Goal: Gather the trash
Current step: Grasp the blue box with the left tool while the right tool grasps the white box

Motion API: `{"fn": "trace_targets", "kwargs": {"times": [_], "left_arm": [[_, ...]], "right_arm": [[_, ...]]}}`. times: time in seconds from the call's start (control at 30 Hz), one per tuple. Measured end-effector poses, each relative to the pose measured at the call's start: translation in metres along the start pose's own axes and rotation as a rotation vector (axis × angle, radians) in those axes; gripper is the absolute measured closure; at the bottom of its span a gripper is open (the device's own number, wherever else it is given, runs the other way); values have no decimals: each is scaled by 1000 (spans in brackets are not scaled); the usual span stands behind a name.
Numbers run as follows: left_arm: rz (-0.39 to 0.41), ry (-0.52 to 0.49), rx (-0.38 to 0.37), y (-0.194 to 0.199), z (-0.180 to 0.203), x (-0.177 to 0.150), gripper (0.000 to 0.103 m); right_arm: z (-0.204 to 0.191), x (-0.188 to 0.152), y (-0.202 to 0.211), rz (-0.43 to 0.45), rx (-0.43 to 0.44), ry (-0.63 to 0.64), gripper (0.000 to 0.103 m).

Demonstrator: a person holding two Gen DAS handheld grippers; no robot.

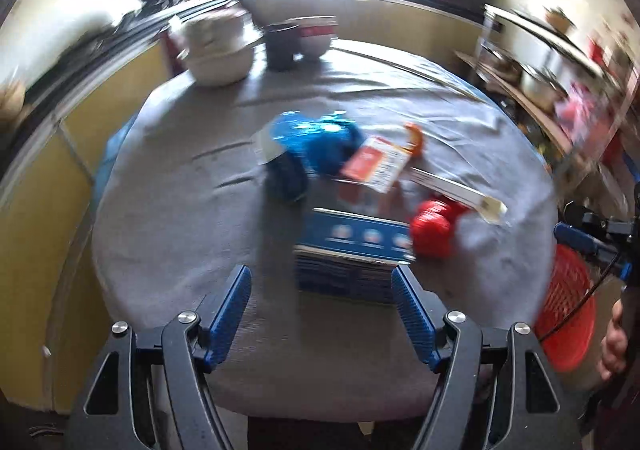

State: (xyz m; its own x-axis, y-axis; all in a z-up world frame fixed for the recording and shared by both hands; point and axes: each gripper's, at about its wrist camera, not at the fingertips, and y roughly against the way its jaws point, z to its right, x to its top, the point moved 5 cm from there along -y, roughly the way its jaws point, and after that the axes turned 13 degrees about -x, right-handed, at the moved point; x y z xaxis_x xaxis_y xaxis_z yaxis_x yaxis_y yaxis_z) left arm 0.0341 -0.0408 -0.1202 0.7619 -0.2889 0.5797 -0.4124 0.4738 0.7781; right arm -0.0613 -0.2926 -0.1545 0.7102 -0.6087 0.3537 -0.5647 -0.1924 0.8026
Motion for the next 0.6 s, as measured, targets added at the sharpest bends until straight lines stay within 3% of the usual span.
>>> {"fn": "trace_targets", "kwargs": {"times": [0.2, 0.37, 0.6], "left_arm": [[-39, 168, -78, -7, -29, 5, 29], [-105, 407, -163, -27, -40, 16, 29], [-189, 675, -137, -60, -48, 24, 29]], "right_arm": [[-35, 20, -32, -11, -22, -5, 25], [-44, 25, -56, -50, -61, 1, 25], [-48, 29, -77, -82, -151, 37, 25]]}}
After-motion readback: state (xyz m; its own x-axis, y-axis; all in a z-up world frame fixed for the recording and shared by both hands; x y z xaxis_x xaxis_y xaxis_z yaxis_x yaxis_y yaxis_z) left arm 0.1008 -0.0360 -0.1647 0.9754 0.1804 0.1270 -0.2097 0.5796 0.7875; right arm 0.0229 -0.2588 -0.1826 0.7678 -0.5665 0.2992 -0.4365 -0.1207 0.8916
